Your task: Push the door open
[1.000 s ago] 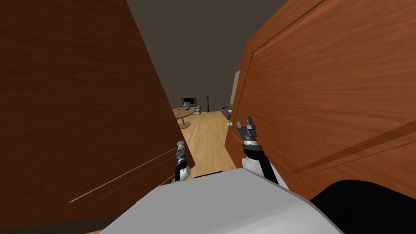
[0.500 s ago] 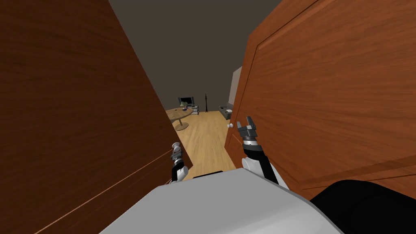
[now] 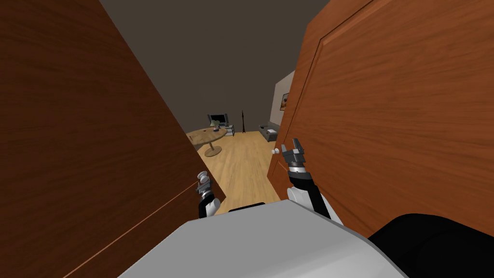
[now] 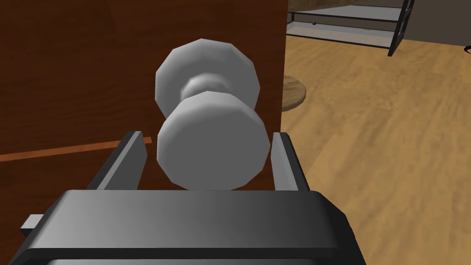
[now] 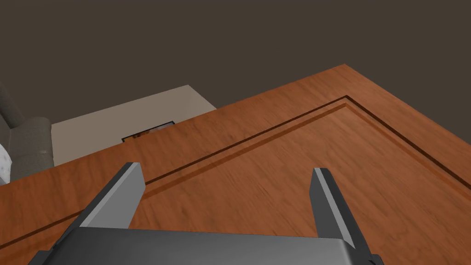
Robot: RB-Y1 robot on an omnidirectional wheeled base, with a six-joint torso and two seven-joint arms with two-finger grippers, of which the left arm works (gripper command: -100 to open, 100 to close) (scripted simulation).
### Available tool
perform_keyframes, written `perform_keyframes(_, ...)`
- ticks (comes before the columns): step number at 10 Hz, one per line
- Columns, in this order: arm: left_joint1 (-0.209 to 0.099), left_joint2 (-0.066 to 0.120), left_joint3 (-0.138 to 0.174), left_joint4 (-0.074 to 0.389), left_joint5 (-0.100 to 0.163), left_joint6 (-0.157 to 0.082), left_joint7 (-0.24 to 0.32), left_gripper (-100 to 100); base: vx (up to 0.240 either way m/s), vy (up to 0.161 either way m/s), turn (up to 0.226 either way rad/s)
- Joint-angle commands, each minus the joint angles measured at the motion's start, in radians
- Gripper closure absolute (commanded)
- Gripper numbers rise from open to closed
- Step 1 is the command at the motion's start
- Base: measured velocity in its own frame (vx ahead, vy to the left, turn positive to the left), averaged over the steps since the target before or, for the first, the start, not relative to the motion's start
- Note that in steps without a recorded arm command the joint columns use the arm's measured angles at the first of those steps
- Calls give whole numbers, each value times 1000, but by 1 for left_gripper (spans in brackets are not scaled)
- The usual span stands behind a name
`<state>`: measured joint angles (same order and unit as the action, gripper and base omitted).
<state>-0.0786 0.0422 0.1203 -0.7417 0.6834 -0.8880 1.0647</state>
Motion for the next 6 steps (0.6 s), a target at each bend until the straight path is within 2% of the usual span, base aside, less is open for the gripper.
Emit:
perform_keyframes(1, -6, 24, 17, 35, 9, -35, 18, 100, 89, 28, -28)
perform_keyframes(2, 5, 26, 35, 21, 25, -38, 9, 100, 92, 29, -77)
perform_keyframes(5, 22, 27, 64, 0, 49, -43, -6, 100, 107, 30, -56)
perform_keyframes(6, 22, 27, 64, 0, 49, -43, -6, 100, 60, 27, -12)
